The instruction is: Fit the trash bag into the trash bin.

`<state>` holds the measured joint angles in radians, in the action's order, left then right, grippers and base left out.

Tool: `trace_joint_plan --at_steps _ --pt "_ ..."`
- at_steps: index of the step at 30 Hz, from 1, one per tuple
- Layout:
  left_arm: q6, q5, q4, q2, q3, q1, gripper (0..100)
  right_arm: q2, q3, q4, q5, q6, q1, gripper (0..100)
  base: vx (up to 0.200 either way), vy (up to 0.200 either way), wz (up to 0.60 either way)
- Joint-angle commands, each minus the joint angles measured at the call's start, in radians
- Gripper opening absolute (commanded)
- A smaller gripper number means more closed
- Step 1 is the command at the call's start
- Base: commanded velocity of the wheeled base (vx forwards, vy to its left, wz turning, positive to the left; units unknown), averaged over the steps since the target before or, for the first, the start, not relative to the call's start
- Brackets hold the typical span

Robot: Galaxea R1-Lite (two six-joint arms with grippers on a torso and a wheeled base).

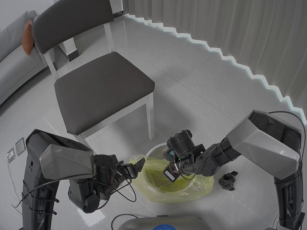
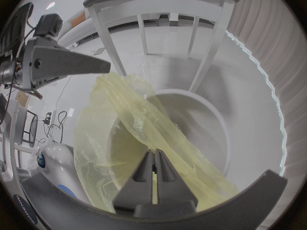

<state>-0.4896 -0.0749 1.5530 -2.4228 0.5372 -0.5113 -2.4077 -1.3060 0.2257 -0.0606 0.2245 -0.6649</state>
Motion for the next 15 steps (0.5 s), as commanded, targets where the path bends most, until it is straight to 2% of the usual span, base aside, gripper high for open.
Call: trace_joint_plan --at_steps 1,9,15 --pt "0.000 0.001 0.015 0.024 0.000 0.008 100 0.053 -0.006 0.000 -0.002 0.003 0.016 0 0.000 0.000 0.00" --pt "0.000 0.001 0.015 0.025 0.001 0.011 100 0.096 -0.061 -0.008 -0.018 0.049 0.074 0 0.000 0.000 0.00" --pt "0.000 0.001 0.015 0.025 0.003 0.019 100 0.093 -0.153 -0.083 -0.016 0.067 0.094 0 0.000 0.000 0.00"
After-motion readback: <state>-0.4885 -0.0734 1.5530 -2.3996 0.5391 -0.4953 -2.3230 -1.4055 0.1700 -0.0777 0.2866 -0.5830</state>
